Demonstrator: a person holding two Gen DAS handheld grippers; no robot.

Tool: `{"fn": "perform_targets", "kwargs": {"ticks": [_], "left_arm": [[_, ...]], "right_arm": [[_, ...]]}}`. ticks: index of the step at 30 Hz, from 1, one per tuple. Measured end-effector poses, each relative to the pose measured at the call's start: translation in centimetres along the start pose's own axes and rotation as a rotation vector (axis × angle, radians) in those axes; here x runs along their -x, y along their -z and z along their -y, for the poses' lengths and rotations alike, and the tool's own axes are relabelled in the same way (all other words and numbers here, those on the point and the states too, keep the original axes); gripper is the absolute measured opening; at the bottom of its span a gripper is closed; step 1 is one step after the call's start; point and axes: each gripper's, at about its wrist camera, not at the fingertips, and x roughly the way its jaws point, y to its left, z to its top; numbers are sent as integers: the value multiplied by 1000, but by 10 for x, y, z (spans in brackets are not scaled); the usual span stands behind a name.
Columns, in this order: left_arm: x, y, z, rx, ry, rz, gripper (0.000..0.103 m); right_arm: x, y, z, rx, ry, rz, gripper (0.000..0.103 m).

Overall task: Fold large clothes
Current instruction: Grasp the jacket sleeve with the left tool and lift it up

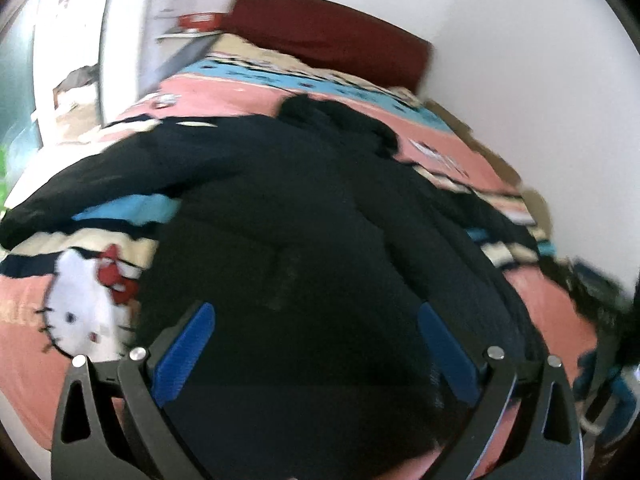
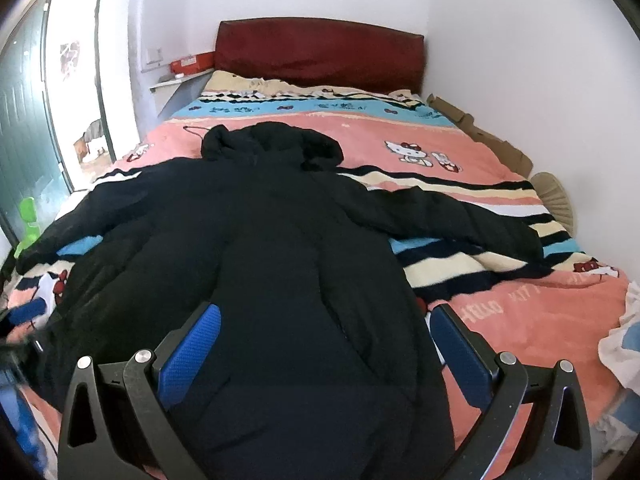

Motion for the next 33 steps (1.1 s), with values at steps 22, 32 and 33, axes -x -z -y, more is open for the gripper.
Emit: {"fn": "perform_targets", "kwargs": {"ticks": [22, 32, 33], "left_arm": [[-33, -31, -388, 1032, -32, 253, 100], [-53, -18, -427, 1220, -12, 286, 15], [-51, -18, -426, 1205, -13, 293, 12]], "right_arm": [[-43, -23, -37, 64, -19, -79, 102], [-50, -23, -21, 37, 2, -93, 102], [-49, -23, -19, 35, 2, -92, 102]]}}
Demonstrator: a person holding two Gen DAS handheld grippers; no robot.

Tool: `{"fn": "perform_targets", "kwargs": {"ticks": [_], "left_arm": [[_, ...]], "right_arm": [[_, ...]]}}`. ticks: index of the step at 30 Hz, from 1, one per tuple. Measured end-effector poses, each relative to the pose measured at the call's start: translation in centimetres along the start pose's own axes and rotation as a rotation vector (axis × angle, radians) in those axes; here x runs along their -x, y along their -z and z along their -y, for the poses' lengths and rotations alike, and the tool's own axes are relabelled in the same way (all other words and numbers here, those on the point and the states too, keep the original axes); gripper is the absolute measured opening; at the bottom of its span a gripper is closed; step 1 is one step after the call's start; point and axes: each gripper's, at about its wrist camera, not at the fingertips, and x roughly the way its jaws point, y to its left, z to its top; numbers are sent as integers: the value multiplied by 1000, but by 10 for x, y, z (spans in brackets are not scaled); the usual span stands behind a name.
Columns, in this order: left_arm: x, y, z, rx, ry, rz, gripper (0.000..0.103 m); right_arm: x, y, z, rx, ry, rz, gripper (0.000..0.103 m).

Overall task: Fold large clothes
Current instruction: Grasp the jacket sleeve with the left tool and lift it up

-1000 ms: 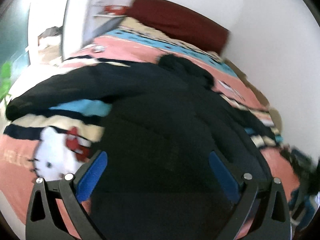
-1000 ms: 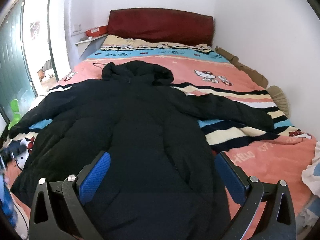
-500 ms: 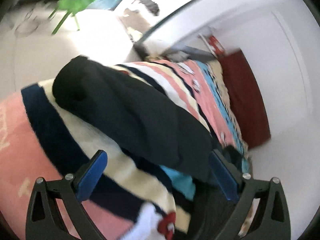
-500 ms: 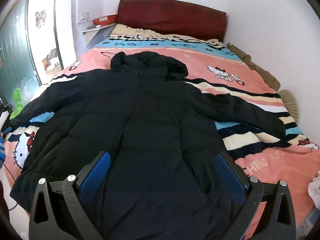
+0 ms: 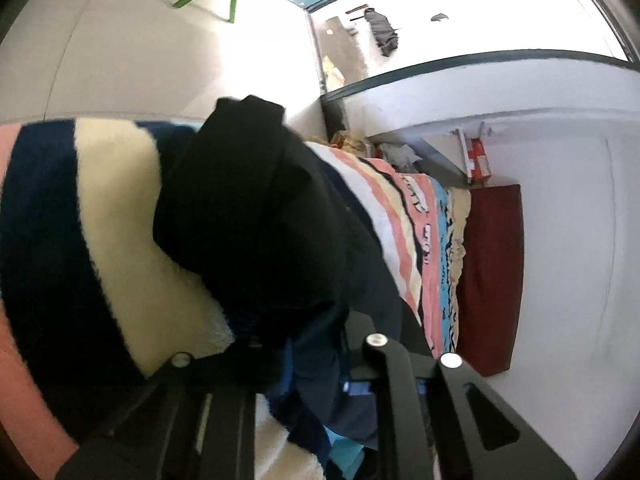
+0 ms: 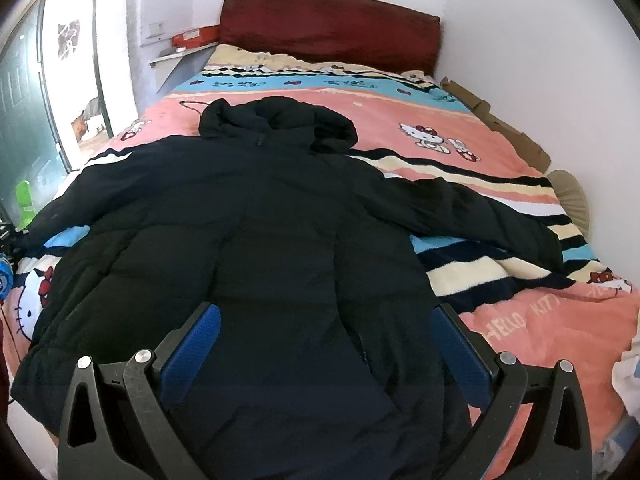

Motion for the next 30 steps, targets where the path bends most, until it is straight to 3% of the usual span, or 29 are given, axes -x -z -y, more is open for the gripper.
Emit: {"fn": "perform_targets", "kwargs": {"ticks": [3, 9, 15, 22, 30], "left_arm": [[11, 4, 13, -54, 25, 11, 9], [38, 25, 73, -176, 149, 4, 6], [66, 83, 157, -326, 299, -46, 6], [74, 197, 246, -545, 372, -161, 6], [28, 339, 290, -724, 316, -333, 6]], "right_arm": [[4, 1, 6, -12, -2, 14, 102], [13, 2, 19, -35, -11, 44, 102], [23, 4, 39, -44, -8, 66, 102], [36, 9, 83, -94, -3, 112, 102], [41, 20, 158, -185, 67, 138, 102]]}}
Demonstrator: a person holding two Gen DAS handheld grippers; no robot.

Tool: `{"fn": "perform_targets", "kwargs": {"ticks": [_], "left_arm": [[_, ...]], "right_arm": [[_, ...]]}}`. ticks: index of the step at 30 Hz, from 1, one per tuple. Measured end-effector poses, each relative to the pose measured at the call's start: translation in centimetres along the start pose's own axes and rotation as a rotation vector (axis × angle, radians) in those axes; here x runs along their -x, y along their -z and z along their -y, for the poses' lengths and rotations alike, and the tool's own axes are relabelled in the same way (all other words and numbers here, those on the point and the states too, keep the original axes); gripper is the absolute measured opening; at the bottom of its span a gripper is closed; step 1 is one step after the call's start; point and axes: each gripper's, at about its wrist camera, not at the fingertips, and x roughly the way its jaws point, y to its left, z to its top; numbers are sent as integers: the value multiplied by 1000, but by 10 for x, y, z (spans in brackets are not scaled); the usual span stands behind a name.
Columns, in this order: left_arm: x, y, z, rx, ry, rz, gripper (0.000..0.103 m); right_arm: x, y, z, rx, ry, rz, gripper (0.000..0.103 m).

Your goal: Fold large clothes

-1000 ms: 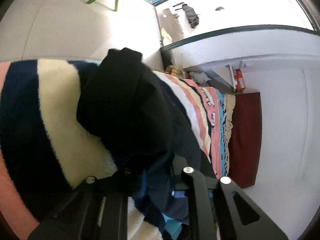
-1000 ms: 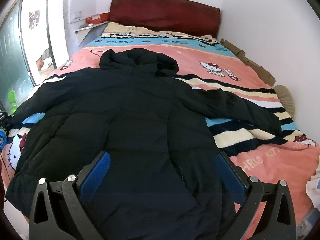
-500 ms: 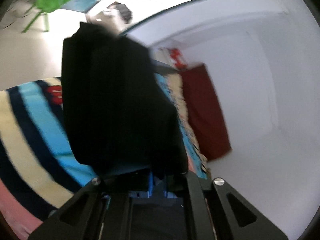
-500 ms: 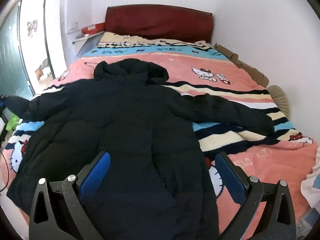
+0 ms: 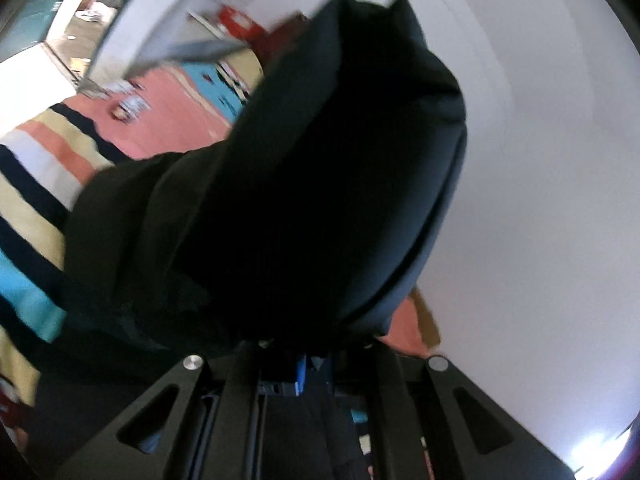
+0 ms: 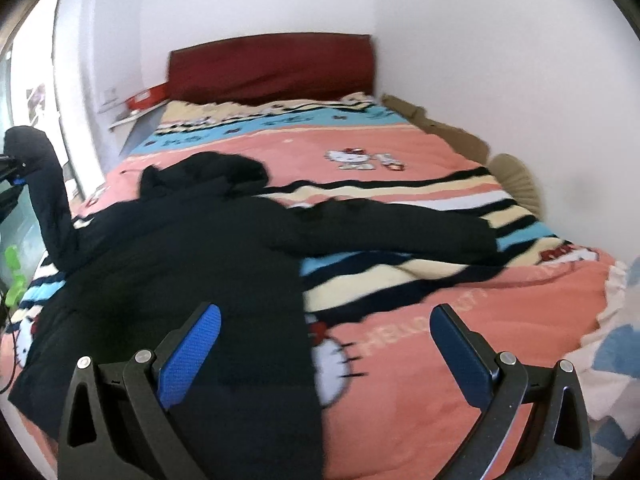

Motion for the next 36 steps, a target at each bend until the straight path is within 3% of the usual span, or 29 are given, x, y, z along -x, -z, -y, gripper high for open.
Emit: {"fn": "perform_targets", "kwargs": {"ticks": [10, 17, 19, 21, 25, 27, 36], "left_arm": [[-150, 98, 44, -111, -102, -249, 6], [-233, 153, 40, -176, -192, -419, 6], [-251, 161, 32, -184, -211, -457, 12], [-260, 174, 29, -185, -218, -486, 24], [-256, 178, 28, -187, -193, -499, 36], [-244, 176, 36, -193, -156, -496, 49], [-182, 150, 78, -354, -106, -437, 52]], "right_arm": [[-28, 0, 86, -99, 148, -4, 102], [-51, 6, 95, -123, 164, -41, 102], [-55, 8, 93, -116, 166, -52, 102], [-57, 8, 92, -114, 165, -58, 102], [-57, 8, 93, -117, 166, -54, 102], [-56, 8, 93, -120, 165, -52, 102], [-56, 1, 77, -114, 108, -52, 102]]}}
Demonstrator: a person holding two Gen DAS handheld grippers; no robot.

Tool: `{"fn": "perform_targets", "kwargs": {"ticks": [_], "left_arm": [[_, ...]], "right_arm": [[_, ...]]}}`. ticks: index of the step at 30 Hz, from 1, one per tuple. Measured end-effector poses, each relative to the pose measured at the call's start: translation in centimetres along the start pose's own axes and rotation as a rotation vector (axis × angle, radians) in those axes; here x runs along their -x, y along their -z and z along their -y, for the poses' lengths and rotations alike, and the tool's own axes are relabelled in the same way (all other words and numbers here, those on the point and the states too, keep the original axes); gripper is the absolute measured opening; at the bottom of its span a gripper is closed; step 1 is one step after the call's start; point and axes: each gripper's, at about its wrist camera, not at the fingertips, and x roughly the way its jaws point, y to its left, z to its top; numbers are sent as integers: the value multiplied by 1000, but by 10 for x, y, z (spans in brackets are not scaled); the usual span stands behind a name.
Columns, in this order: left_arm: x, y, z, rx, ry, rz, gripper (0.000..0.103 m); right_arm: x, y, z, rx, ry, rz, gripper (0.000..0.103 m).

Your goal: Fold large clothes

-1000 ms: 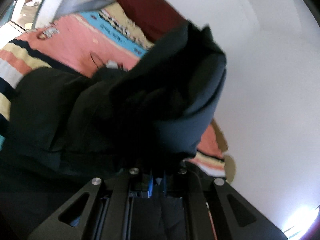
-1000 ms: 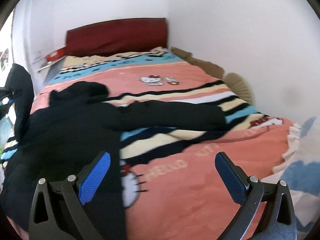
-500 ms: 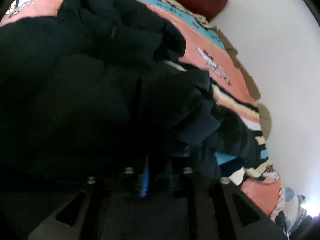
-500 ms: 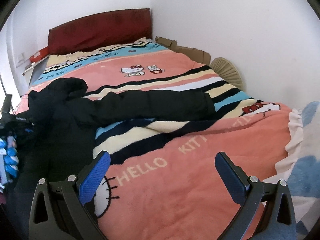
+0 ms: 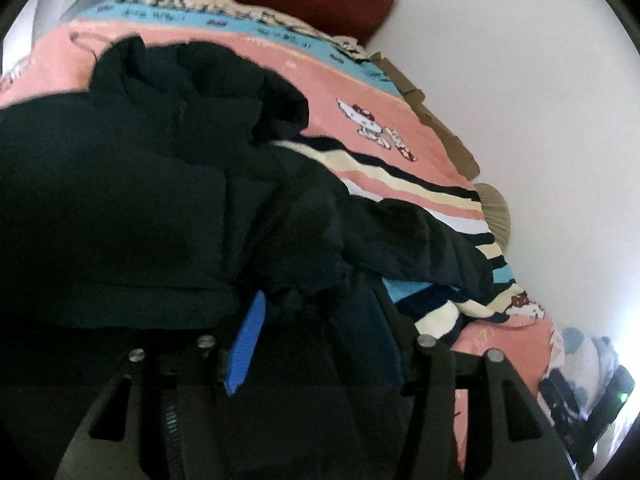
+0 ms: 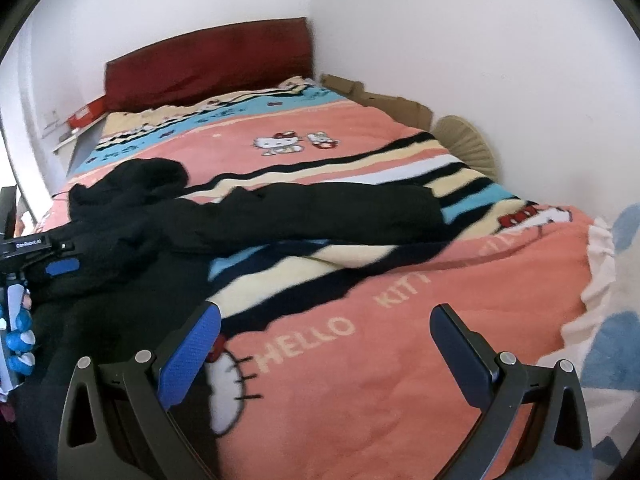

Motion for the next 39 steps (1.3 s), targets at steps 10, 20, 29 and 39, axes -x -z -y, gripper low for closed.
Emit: {"fn": "perform_targets", "kwargs": {"ticks": [10, 20, 29, 39], "left_arm": [[93, -34, -92, -57, -434, 106, 52], [60, -67, -198, 94, -528, 105, 52], [17, -53, -205, 61, -538, 37, 62], [87, -22, -162, 32, -496, 126, 62]], "right_arm": [[-30, -37, -119, 109, -229, -22, 102], [-132, -62, -280, 256, -347, -115, 102], [-224, -28, -290, 215, -309, -358, 102], [-172, -78, -145, 33, -198, -194, 100]]}}
